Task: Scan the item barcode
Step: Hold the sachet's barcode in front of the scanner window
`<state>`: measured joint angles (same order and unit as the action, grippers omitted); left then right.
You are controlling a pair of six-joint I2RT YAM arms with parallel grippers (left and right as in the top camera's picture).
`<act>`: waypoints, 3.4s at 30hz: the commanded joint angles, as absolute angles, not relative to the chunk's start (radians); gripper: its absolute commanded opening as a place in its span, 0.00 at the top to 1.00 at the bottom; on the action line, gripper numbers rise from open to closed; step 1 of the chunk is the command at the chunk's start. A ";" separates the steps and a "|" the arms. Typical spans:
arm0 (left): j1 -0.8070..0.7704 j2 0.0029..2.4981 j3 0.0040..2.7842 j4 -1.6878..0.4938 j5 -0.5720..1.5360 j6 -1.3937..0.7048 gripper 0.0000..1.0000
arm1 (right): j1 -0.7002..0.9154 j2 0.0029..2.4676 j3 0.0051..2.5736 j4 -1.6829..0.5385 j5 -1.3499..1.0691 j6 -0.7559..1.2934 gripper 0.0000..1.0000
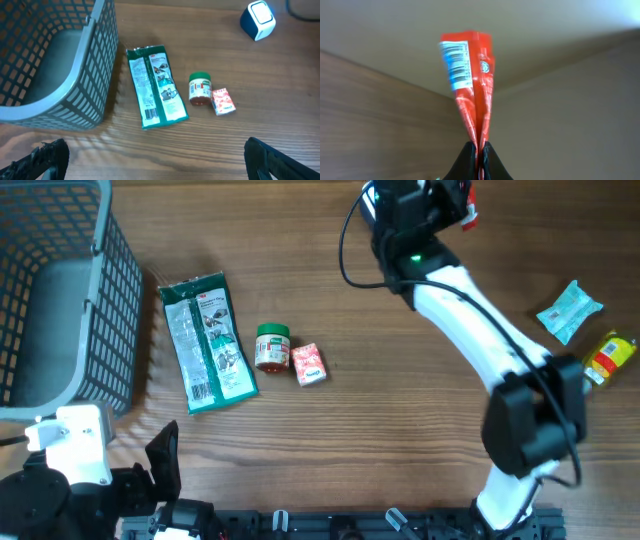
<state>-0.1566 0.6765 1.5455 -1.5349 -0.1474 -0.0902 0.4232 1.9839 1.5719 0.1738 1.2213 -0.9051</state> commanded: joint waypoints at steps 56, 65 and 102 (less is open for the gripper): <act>-0.153 0.676 1.547 -1.532 -0.142 -0.078 0.00 | 0.472 2.449 1.657 0.688 1.248 -2.062 0.96; -0.153 0.676 1.547 -1.532 -0.142 -0.078 0.00 | 0.487 2.449 1.663 0.688 1.155 -2.062 0.96; -0.153 0.676 1.547 -1.532 -0.142 -0.078 0.00 | 0.452 2.449 1.663 0.622 1.117 -0.732 0.96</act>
<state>-0.1566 0.6765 1.5455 -1.5341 -0.1474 -0.0902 0.4332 2.4248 1.6398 0.6777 1.2129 -1.0718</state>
